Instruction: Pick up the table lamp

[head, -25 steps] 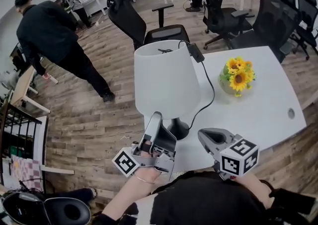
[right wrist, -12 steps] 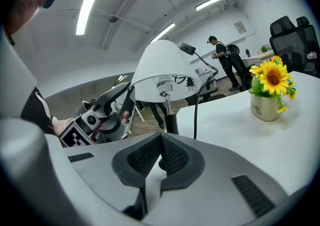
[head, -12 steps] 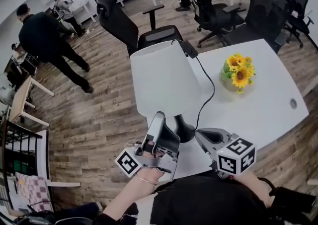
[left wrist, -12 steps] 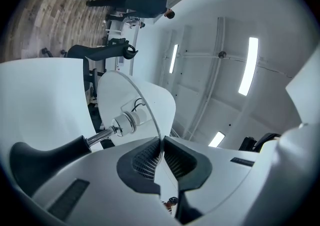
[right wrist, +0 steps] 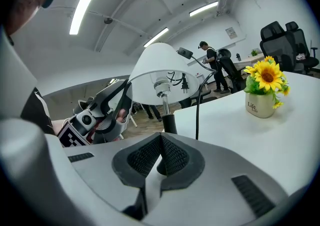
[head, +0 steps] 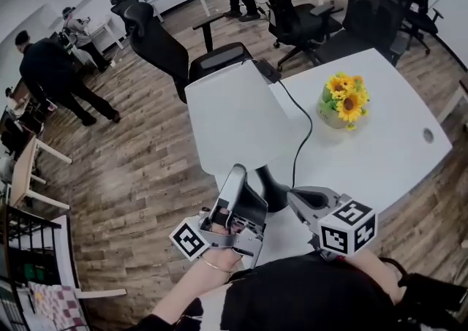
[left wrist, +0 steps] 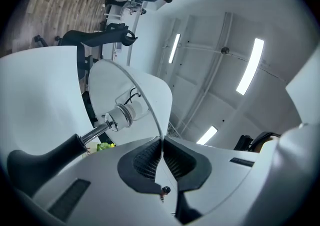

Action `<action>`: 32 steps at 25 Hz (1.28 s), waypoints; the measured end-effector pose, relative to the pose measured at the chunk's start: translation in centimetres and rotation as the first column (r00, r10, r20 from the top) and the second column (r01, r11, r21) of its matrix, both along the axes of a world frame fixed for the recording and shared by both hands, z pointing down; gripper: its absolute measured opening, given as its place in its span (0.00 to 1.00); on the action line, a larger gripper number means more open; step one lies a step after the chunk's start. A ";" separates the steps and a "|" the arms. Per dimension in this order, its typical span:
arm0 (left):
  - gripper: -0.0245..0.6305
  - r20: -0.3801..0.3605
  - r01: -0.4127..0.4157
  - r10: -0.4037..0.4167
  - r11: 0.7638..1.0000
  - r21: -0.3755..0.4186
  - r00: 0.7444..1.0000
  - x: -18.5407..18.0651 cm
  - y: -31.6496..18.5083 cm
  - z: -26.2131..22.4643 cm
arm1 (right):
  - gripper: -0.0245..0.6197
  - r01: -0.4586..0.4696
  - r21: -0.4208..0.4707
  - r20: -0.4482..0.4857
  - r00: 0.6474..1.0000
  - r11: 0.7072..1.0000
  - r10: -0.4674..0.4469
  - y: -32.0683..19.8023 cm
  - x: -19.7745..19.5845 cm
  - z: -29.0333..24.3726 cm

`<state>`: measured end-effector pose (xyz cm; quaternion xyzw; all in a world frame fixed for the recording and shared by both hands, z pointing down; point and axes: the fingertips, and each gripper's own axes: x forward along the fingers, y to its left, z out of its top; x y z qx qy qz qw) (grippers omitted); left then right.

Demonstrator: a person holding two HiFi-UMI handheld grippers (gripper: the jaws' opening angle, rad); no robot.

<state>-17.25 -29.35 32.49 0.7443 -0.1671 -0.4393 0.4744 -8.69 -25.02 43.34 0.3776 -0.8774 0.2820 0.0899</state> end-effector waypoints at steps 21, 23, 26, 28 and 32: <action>0.07 0.033 0.027 -0.027 1.000 -0.009 0.999 0.3 0.5 -0.1 | 0.13 0.076 -0.024 -0.057 0.995 0.997 -0.077 -2.3 -2.3 1.6; 0.07 0.039 0.037 -0.036 0.999 -0.013 0.999 0.5 0.6 -0.1 | 0.27 0.091 -0.037 -0.054 0.994 0.995 -0.093 -2.7 -2.6 2.1; 0.07 0.045 0.054 -0.053 0.998 -0.022 0.998 0.6 0.7 0.1 | 0.29 0.108 -0.047 -0.069 0.991 0.993 -0.111 -3.4 -3.0 3.0; 0.07 0.049 0.064 -0.063 0.998 -0.024 0.997 0.8 0.8 0.1 | 0.32 0.112 -0.046 -0.094 0.989 0.993 -0.116 -3.9 -3.3 3.5; 0.07 0.060 0.084 -0.083 0.996 -0.027 0.995 0.9 0.8 0.0 | 0.38 0.124 -0.048 -0.145 0.981 0.991 -0.130 -4.4 -3.9 4.4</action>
